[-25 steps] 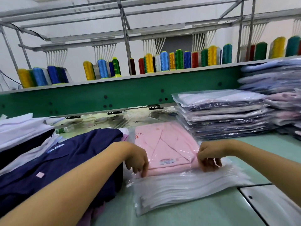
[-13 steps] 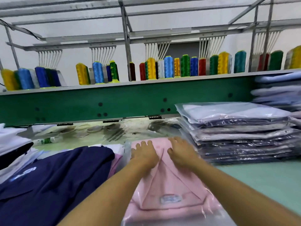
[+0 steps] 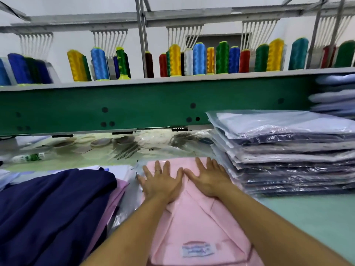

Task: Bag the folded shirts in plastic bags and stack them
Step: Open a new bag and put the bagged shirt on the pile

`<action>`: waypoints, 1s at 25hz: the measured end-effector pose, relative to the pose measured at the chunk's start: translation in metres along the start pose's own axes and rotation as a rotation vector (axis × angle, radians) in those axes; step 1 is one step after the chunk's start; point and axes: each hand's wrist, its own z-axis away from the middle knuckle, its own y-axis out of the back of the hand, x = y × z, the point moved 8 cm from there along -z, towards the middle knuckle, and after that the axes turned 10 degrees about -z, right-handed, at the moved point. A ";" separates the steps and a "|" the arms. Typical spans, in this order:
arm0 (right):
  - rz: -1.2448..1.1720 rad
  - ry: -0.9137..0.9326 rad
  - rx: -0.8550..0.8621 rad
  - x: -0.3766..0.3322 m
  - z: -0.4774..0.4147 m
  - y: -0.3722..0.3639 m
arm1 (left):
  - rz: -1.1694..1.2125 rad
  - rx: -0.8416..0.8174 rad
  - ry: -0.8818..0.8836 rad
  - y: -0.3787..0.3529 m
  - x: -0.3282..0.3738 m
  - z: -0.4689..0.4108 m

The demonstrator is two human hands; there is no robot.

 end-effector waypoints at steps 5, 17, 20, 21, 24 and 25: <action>-0.055 -0.072 -0.065 0.011 0.028 0.009 | -0.096 -0.109 0.051 -0.002 -0.023 0.022; 0.162 0.076 0.039 -0.050 0.136 0.046 | -0.149 -0.064 -0.148 0.068 0.025 0.137; -0.003 0.124 -0.038 -0.062 0.167 0.025 | -0.071 -0.088 -0.150 0.053 0.018 0.174; 0.000 0.141 -0.070 -0.062 0.177 0.015 | -0.059 -0.097 -0.148 0.047 0.011 0.183; 0.089 0.179 -0.121 -0.050 0.200 -0.005 | -0.032 -0.091 -0.147 0.027 -0.011 0.199; 0.119 0.181 -0.110 -0.043 0.207 -0.006 | -0.004 -0.074 -0.136 0.024 -0.019 0.202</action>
